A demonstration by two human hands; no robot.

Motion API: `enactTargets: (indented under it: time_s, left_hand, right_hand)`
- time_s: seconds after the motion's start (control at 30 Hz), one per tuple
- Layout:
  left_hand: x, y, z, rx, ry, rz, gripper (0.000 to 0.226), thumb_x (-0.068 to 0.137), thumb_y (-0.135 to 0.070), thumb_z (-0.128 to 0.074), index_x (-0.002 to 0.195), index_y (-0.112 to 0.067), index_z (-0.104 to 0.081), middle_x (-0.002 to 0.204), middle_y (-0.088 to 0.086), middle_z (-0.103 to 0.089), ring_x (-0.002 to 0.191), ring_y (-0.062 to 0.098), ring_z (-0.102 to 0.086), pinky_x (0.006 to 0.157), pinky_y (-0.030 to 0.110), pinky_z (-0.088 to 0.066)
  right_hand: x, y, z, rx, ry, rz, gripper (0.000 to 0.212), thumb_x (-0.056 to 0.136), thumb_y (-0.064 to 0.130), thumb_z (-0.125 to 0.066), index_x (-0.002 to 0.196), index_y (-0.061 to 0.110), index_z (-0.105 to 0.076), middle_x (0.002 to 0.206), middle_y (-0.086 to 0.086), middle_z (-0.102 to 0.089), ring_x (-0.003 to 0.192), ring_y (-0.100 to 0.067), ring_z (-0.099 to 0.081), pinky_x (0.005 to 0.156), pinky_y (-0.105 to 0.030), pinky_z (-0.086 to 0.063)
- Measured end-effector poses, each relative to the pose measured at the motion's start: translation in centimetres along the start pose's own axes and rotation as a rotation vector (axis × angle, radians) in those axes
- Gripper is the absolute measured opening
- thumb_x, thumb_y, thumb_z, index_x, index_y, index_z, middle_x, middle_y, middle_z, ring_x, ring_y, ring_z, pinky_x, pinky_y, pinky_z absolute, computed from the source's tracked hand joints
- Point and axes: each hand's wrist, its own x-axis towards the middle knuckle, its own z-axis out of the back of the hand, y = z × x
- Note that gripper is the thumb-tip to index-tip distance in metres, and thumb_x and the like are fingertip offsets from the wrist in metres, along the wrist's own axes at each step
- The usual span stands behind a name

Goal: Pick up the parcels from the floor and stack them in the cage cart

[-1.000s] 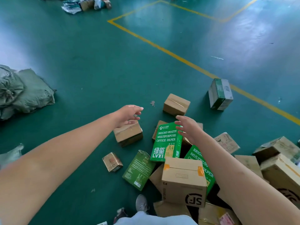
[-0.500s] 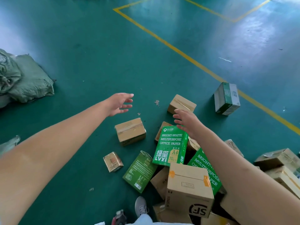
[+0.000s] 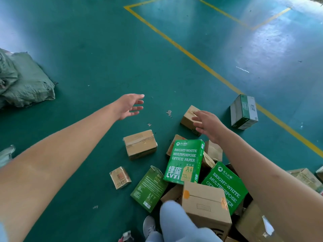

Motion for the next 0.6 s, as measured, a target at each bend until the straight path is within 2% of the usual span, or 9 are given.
enactTargets:
  time_s: [0.1,0.33,0.6]
  left_hand:
    - [-0.6,-0.7,-0.5,0.036,0.003,0.016,0.036,0.101,-0.038,-0.062,0.133,-0.021,-0.057,0.122,0.001,-0.062,0.112,0.021,-0.065,0.101,0.039,-0.053]
    - [-0.9,-5.7,-0.9,0.08,0.031,-0.054,0.037,0.101,-0.039,-0.062,0.133,-0.022,-0.056,0.127,0.002,-0.062,0.117,0.023,-0.065,0.104,0.041,-0.052]
    - [4.1,-12.0,3.0,0.043,-0.009,-0.145,0.039,0.1,-0.04,-0.063,0.133,-0.021,-0.058,0.124,0.001,-0.063,0.114,0.022,-0.067,0.101,0.04,-0.053]
  right_hand:
    - [-0.3,0.4,0.2,0.019,-0.005,-0.009,0.017,0.105,0.038,-0.056,0.117,0.027,-0.059,0.123,-0.002,-0.066,0.115,-0.021,-0.062,0.103,-0.038,-0.051]
    - [0.9,3.9,1.3,0.043,-0.018,0.011,0.036,0.105,0.039,-0.057,0.136,0.02,-0.057,0.126,-0.002,-0.064,0.118,-0.022,-0.061,0.108,-0.04,-0.05]
    - [9.5,11.1,-0.2,-0.043,0.033,0.076,0.04,0.105,0.038,-0.056,0.141,0.018,-0.055,0.125,0.0,-0.064,0.119,-0.022,-0.06,0.111,-0.044,-0.047]
